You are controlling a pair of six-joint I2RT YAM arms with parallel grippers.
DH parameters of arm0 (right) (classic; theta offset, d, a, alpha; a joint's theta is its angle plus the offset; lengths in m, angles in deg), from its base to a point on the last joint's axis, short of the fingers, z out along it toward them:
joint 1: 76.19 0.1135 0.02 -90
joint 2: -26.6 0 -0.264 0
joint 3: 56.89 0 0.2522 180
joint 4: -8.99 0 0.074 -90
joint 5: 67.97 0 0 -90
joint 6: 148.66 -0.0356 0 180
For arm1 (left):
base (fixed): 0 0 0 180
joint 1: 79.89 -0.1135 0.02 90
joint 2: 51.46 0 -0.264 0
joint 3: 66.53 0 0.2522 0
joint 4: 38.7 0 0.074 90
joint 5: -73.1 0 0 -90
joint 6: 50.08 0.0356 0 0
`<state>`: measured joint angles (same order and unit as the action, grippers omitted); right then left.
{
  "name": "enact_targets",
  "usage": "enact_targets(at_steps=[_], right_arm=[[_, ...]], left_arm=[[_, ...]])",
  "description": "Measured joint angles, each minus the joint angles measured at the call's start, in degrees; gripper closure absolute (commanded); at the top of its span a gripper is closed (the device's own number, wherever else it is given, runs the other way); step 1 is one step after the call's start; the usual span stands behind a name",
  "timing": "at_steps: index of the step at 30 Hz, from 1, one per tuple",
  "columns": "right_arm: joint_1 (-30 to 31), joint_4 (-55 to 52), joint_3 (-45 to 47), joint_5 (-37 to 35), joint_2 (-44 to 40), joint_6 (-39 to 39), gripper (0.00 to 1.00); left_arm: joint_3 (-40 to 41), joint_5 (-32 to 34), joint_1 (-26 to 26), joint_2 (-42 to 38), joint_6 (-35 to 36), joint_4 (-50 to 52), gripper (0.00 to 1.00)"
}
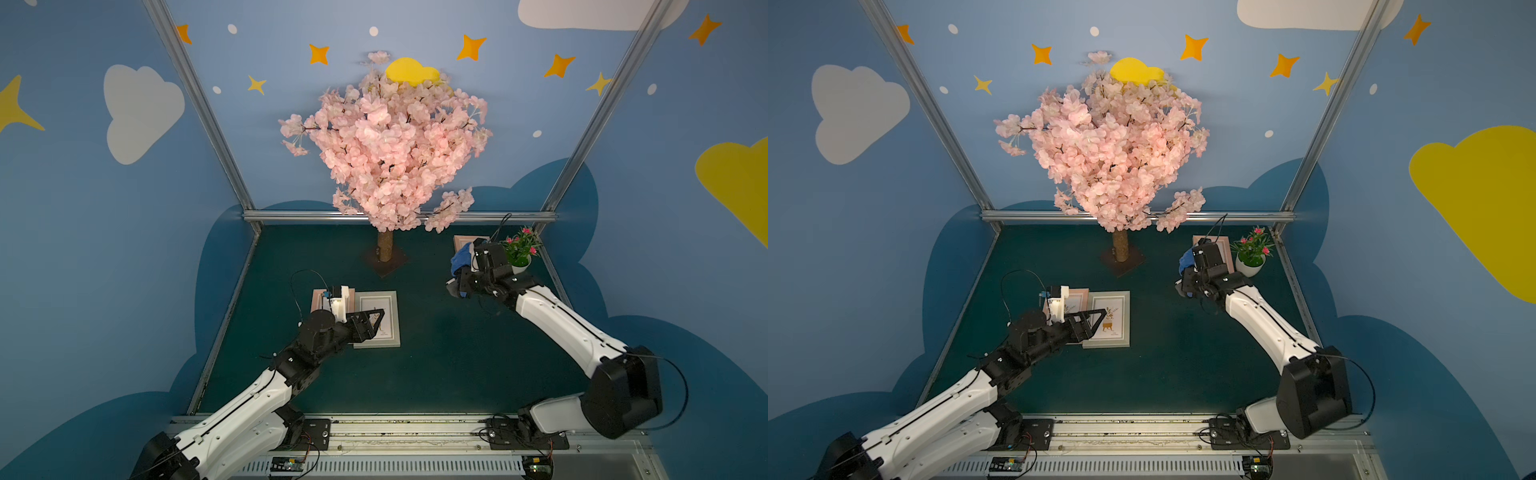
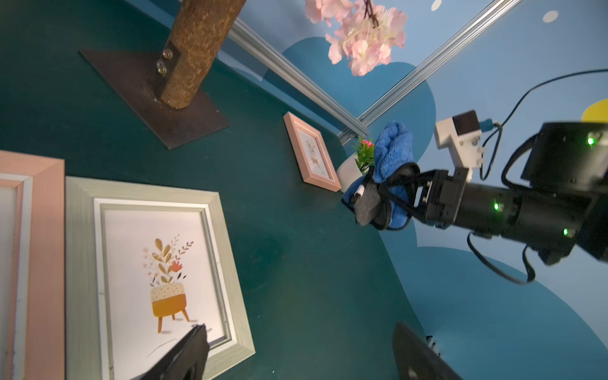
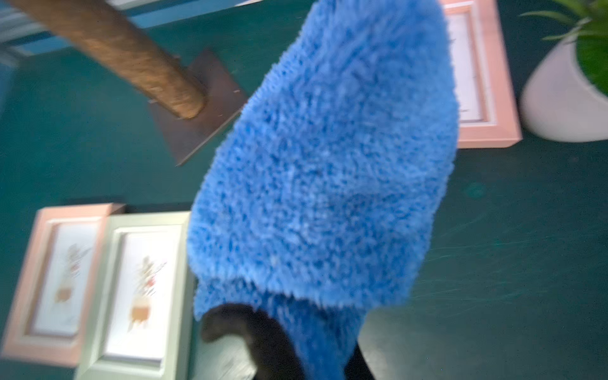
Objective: Wipe the picture frame with a cloth
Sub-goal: Move the picture frame to the center of the board.
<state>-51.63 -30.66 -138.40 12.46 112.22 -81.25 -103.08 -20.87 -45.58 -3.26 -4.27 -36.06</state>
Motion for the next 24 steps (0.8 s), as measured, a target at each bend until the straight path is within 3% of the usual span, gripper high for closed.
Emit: enact_targets(at_steps=[5, 11, 24], right_arm=[[-3.3, -2.5, -11.9, -5.2, 13.0, 1.9, 1.0], [-8.6, -5.2, -25.2, -6.1, 26.1, 3.4, 1.0], [-12.9, -17.6, -46.5, 1.3, 47.9, 3.6, 1.0]], left_arm=[[2.1, -0.4, -0.1, -1.0, 0.0, 1.4, 0.11], [2.3, -1.8, -0.1, -1.2, 1.0, 1.7, 0.1], [2.0, -2.6, 1.8, 1.9, 3.7, 1.8, 0.07]])
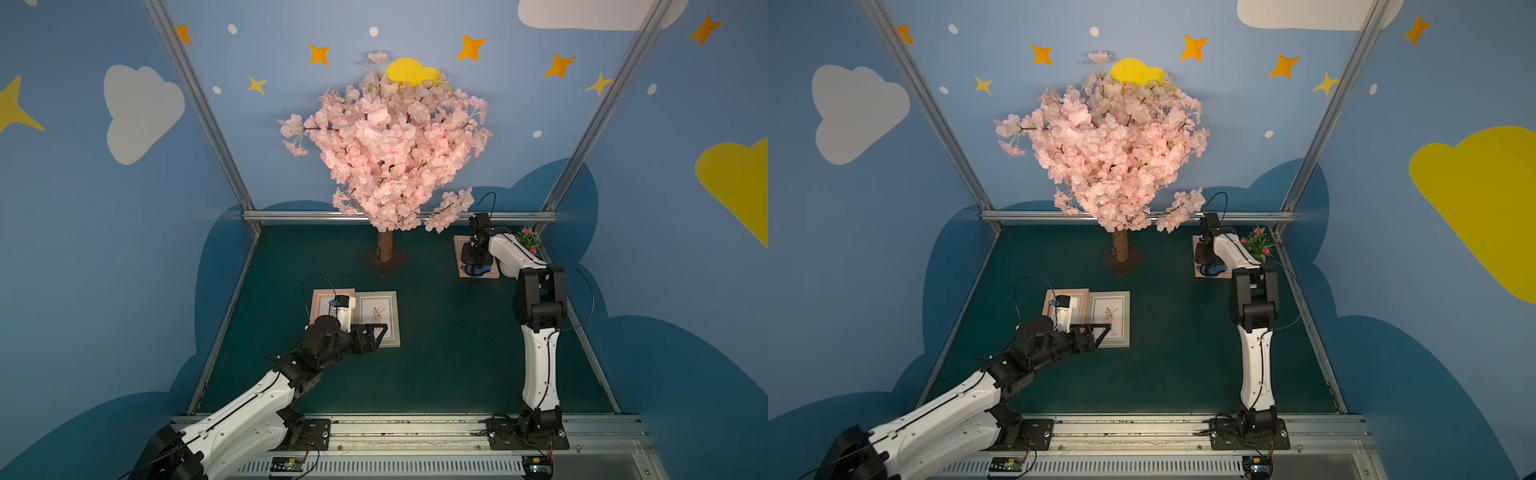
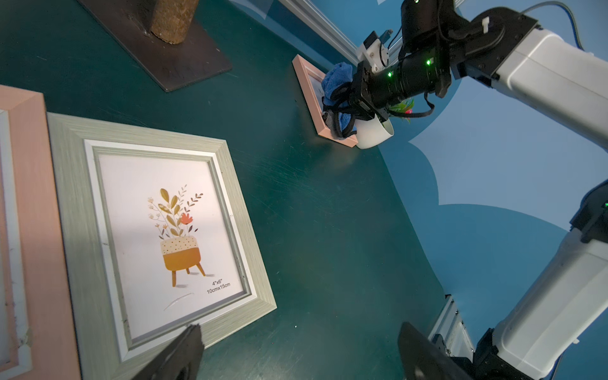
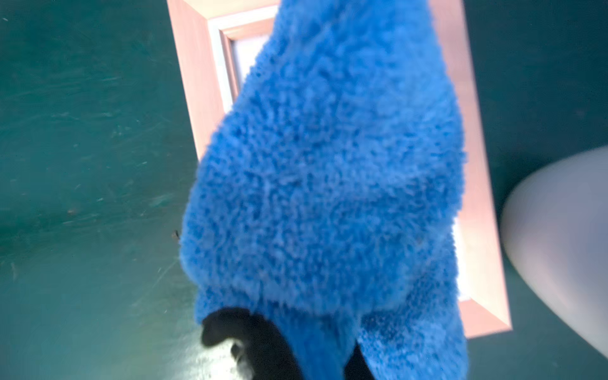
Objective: Wipe the picture frame with a cloth
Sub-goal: Move the picture frame to the center of the board.
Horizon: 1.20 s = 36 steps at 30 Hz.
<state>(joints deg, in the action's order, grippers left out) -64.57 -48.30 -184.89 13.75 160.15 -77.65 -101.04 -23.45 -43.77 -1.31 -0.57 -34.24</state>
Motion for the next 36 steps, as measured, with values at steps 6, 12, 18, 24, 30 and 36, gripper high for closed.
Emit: enact_targets(at_steps=[6, 12, 18, 24, 30, 36], right_arm=[[-0.2, -3.3, -1.7, 3.4, 1.7, -0.8, 1.0], [0.3, 2.3, 9.9, 4.1, -4.3, -4.0, 1.0], [3.0, 6.0, 23.2, 4.2, -12.6, -7.2, 1.0], [8.9, 8.5, 37.6, 4.0, -22.5, -11.5, 1.0], [16.7, 10.0, 51.4, 3.4, -33.2, -17.4, 1.0], [24.3, 10.0, 57.9, 4.3, -39.2, -22.6, 1.0]], left_arm=[[-0.3, 0.2, 0.6, 2.2, 0.2, -0.6, 0.07], [-1.3, 1.1, 0.6, 2.4, 0.4, -0.5, 0.07], [-2.9, 2.0, 0.6, 4.1, 0.7, -0.2, 0.07], [-5.8, 2.9, 0.7, 9.0, 0.6, 2.0, 0.08], [-11.3, 4.1, 3.0, 17.1, 0.6, 4.3, 0.11], [-18.7, 5.4, 8.2, 28.5, 0.3, 5.8, 0.13]])
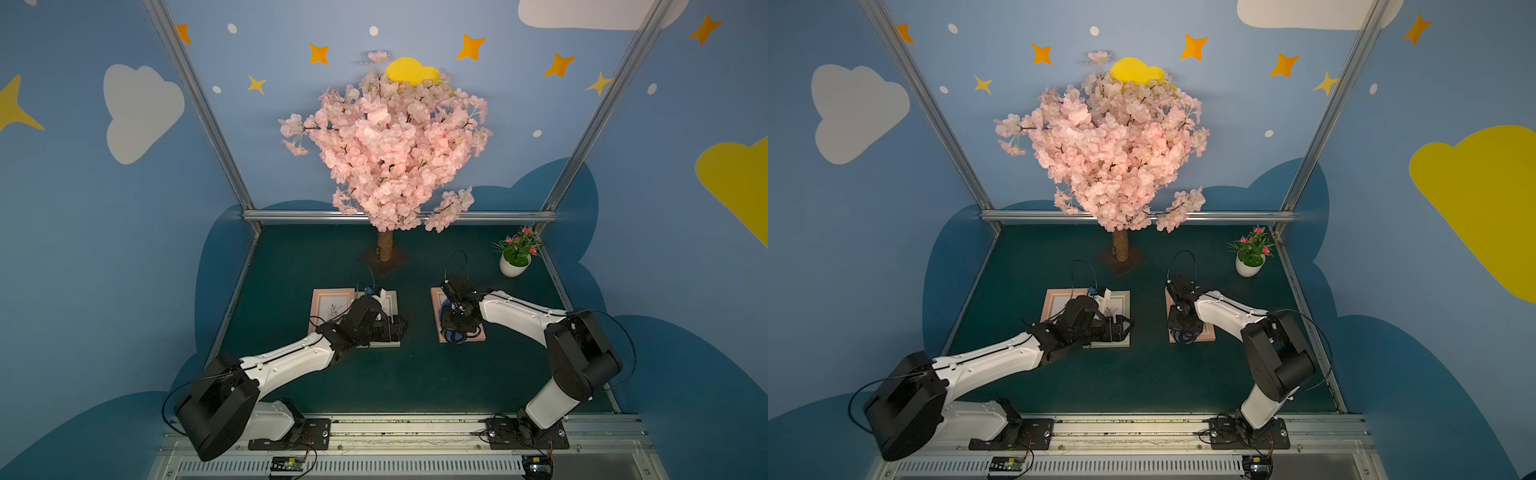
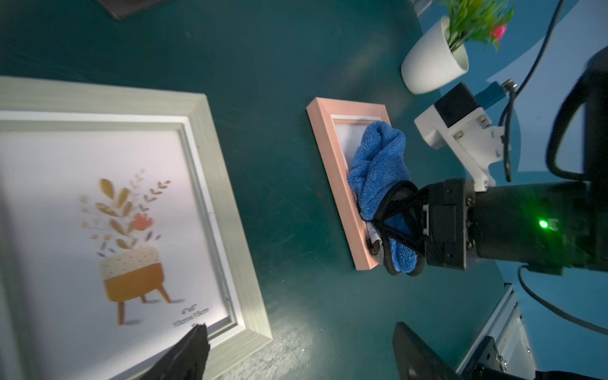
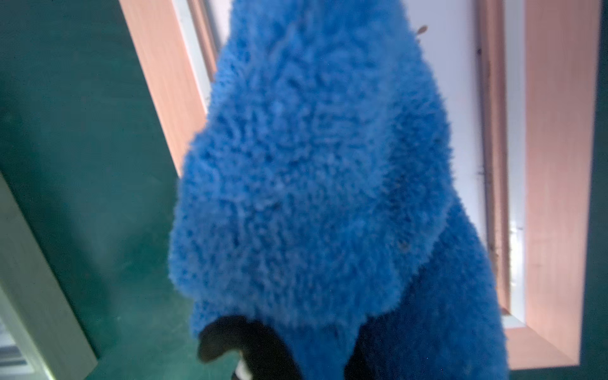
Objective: Wipe the picture frame with a cloth
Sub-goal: Move the picture frame to the center of the board.
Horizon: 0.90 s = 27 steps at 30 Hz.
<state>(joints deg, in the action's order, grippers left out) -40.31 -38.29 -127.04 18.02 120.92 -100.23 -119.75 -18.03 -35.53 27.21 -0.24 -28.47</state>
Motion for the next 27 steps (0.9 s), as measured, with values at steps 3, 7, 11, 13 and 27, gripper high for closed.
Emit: enact_targets(at_steps=[3, 7, 11, 13, 27], right_arm=[[1.3, -1.5, 1.1, 1.2, -2.2, -0.8, 1.0], [-0.4, -5.1, 1.1, 2.0, -6.3, 0.2, 1.0], [-5.4, -7.6, 0.3, 2.2, -9.8, 3.1, 1.0], [-8.5, -8.0, 0.1, 2.7, -10.6, 5.0, 1.0], [-18.5, -8.0, 1.6, 3.8, -8.9, 12.3, 1.0]], left_arm=[[-3.7, 0.5, 2.8, 5.5, -0.5, 0.8, 0.15], [-8.7, 1.0, 5.9, 12.0, -1.3, 2.2, 0.17], [-14.7, 2.0, 8.3, 17.8, -1.7, 4.8, 0.18], [-18.6, 2.3, 9.4, 21.0, -1.7, 6.8, 0.19], [-34.9, 5.2, 11.7, 35.5, -1.6, 18.6, 0.32]])
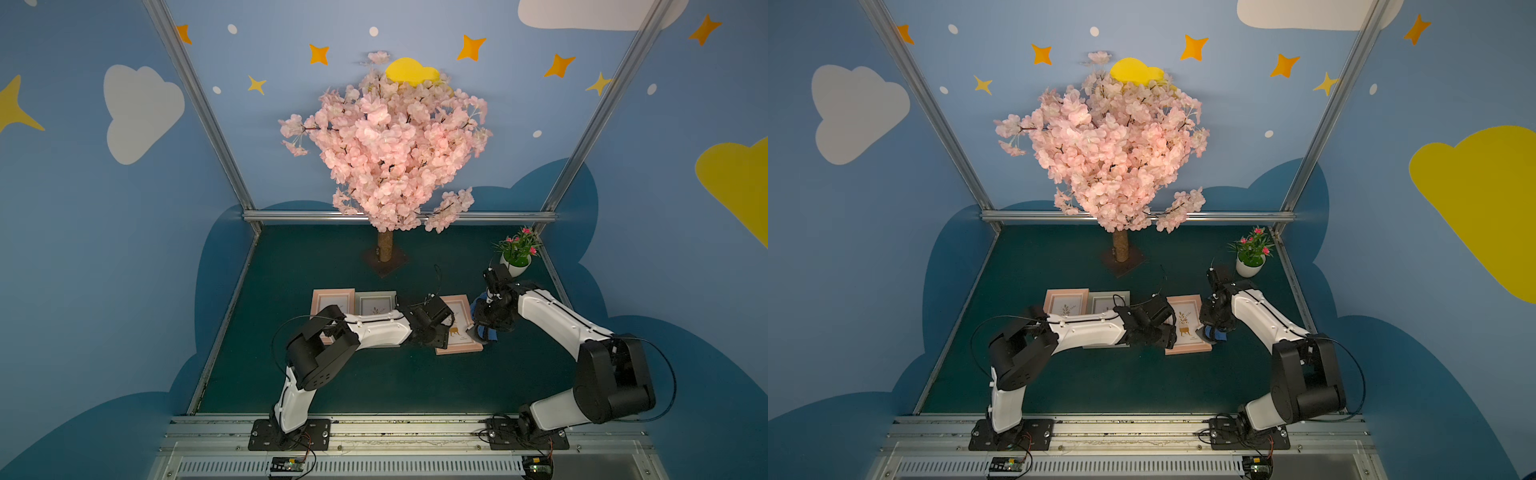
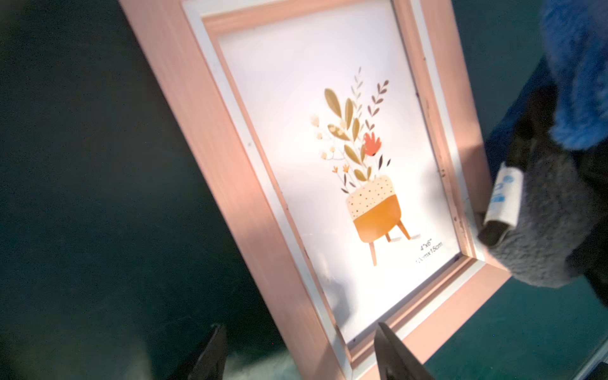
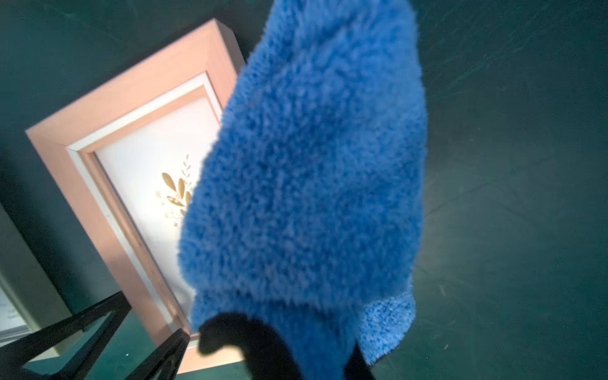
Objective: Wipe the picture frame with a cloth
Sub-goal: Move the picture frame to the center of the board, then wipe the dirt from the picture frame.
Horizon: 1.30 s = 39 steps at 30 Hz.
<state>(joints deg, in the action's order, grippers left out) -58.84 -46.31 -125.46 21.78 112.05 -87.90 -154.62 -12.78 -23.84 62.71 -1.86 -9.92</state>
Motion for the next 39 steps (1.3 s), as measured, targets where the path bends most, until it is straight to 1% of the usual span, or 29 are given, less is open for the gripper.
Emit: enact_targets(at_steps=[8, 18, 24, 28, 32, 34, 39], right_arm=[[2.8, 0.6, 4.5, 1.7, 0.0, -0.3, 1.0], [10.7, -0.3, 5.1, 3.3, -1.8, -2.4, 1.0], [13.0, -4.9, 2.4, 1.3, -5.5, -2.4, 1.0], [14.2, -5.2, 1.1, 2.4, -7.6, -2.5, 1.0], [15.1, -4.1, 1.6, 5.3, -5.6, -3.1, 1.0], [15.4, -3.0, 1.9, 6.8, -3.5, -3.4, 1.0], [15.4, -1.5, 1.5, 6.5, 3.2, -3.5, 1.0]], left_arm=[[-0.6, 2.2, -0.2, 0.4, -0.1, 2.5, 0.5], [7.6, 4.4, -1.7, -5.7, 0.0, 1.2, 0.55], [8.4, 4.7, -1.6, -6.3, 0.0, 0.8, 0.59], [8.9, 4.7, -1.7, -6.3, 0.0, 1.0, 0.6], [9.0, 4.7, -1.7, -6.2, 0.0, 0.9, 0.62], [9.0, 4.5, -1.7, -6.2, 0.0, 0.8, 0.65], [9.4, 4.3, -1.7, -6.2, 0.0, -0.2, 0.69]])
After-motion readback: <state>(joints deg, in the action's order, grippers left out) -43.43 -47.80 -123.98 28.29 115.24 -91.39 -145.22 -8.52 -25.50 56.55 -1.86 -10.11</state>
